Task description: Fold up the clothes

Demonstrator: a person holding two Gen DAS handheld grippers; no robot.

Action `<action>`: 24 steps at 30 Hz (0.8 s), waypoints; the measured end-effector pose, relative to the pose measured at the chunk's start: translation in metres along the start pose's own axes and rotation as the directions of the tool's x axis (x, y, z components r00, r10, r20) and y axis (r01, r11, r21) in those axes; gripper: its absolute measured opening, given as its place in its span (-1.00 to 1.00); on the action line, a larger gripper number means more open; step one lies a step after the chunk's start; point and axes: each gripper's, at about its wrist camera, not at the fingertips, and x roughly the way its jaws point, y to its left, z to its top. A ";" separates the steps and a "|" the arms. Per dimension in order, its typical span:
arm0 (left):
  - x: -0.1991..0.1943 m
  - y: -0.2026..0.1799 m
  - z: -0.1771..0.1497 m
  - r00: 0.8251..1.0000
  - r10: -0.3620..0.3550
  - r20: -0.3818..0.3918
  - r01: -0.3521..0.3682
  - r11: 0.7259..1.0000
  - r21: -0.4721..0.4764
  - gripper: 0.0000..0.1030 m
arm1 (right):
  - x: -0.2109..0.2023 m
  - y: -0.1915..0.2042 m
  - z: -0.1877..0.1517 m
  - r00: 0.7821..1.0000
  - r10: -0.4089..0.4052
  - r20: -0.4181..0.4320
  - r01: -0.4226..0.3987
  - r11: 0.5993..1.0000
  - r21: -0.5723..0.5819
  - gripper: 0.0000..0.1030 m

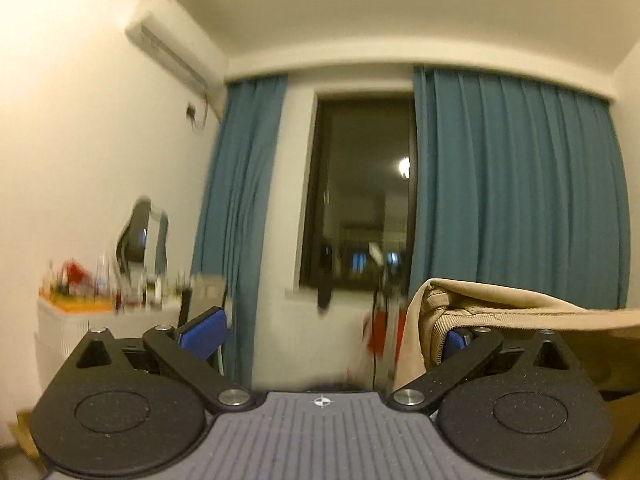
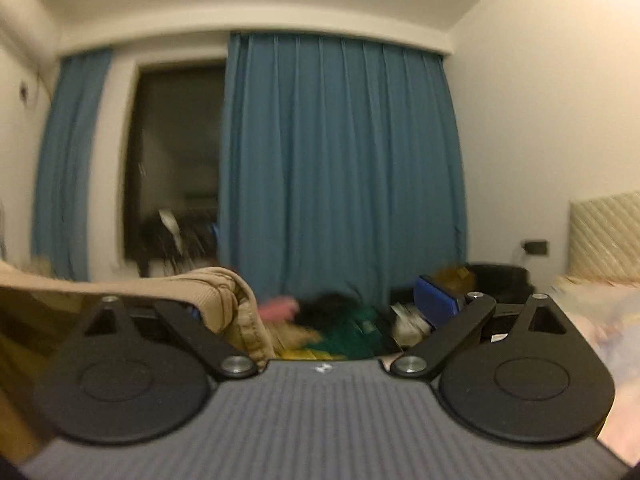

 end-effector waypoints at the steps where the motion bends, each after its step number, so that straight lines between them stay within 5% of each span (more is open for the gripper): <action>1: -0.001 0.002 0.022 1.000 -0.007 0.016 0.007 1.000 -0.003 1.00 | 0.002 -0.001 0.025 1.000 0.019 0.007 -0.019 1.000 0.006 0.90; 7: -0.008 0.011 0.152 0.992 -0.050 0.112 0.053 0.998 -0.017 1.00 | -0.014 -0.010 0.142 0.995 0.082 0.050 -0.083 0.996 0.024 0.90; 15: -0.060 0.029 0.272 0.980 -0.122 0.159 0.127 0.992 -0.023 1.00 | -0.050 -0.012 0.212 0.990 0.112 0.085 -0.111 0.994 -0.021 0.91; 21: -0.075 0.039 0.309 0.985 -0.141 0.102 0.147 0.988 -0.055 1.00 | -0.075 -0.013 0.262 0.985 0.135 0.108 -0.130 0.990 -0.052 0.91; 24: -0.055 0.039 0.299 0.989 -0.136 0.057 0.138 0.989 -0.044 1.00 | -0.061 -0.009 0.254 0.987 0.148 0.060 -0.145 0.988 -0.054 0.91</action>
